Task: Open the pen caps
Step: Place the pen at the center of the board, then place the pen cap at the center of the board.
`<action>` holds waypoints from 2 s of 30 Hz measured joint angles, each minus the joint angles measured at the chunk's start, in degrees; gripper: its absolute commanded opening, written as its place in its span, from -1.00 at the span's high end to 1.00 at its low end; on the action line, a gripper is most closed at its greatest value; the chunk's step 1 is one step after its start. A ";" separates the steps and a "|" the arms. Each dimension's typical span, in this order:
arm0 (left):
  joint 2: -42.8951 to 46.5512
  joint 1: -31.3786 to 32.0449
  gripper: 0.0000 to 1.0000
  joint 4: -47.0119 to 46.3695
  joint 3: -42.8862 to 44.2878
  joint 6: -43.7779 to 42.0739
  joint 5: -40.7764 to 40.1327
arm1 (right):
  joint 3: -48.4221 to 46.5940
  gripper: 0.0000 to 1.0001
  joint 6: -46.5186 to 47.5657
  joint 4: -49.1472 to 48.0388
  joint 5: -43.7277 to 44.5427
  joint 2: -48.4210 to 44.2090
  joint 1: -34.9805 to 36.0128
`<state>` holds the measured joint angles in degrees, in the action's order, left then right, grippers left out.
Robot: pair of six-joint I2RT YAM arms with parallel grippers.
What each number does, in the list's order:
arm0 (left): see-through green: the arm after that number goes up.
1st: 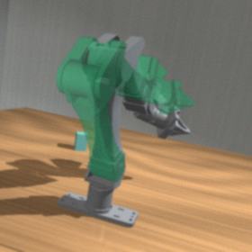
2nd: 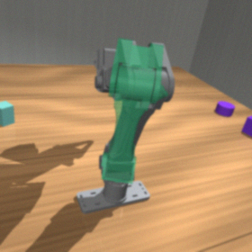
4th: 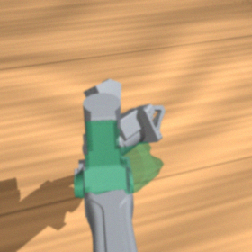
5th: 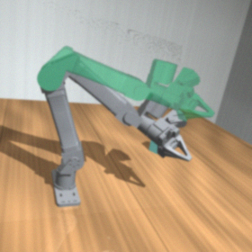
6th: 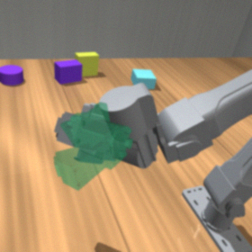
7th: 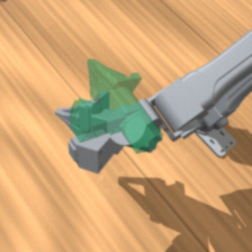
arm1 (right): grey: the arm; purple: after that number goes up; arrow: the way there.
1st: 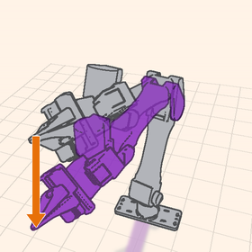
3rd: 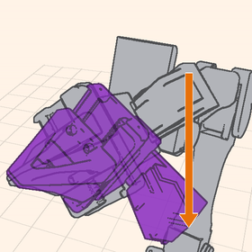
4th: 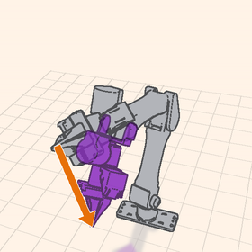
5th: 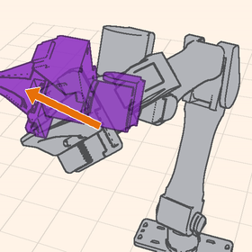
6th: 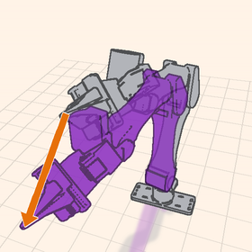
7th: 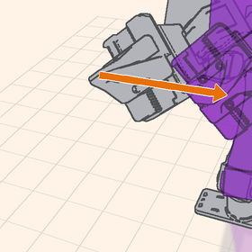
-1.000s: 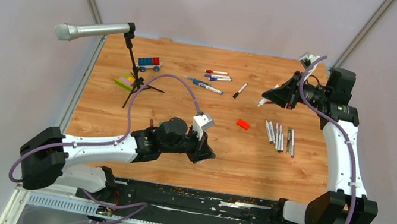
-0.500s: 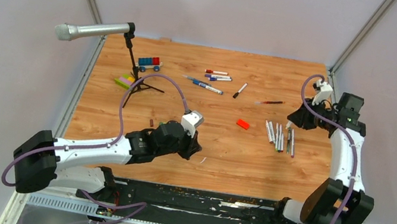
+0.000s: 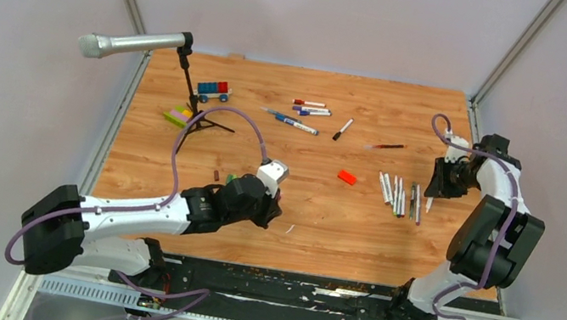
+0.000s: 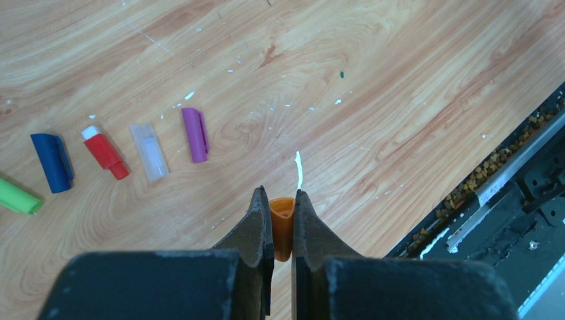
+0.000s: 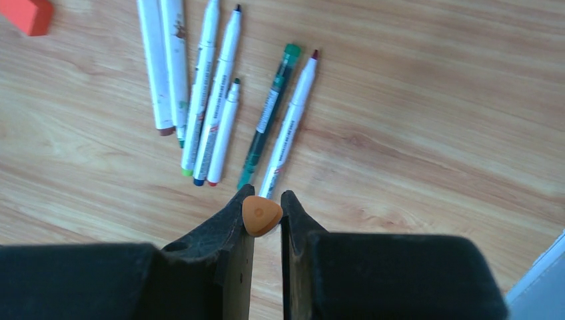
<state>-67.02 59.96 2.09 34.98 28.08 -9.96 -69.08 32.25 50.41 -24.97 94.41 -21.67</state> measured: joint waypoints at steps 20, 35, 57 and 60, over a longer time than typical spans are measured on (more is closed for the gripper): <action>3.30 0.00 1.00 0.28 -0.13 -0.17 -1.77 | -8.85 0.60 0.00 4.57 6.49 15.34 -0.17; 3.34 0.00 1.00 0.31 -0.13 -0.17 -1.75 | -9.35 0.40 -0.61 4.66 6.45 16.11 -0.17; -9.22 0.00 0.89 3.13 6.91 0.96 0.17 | 7.85 0.31 2.47 1.99 -25.11 -14.75 -0.17; -13.42 0.00 0.86 4.90 11.10 0.94 -0.87 | 9.40 0.31 2.97 1.92 -26.99 -14.84 -0.17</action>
<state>-80.44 59.96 6.98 46.09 29.02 -10.83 -59.68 35.22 52.34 -51.96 79.57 -21.85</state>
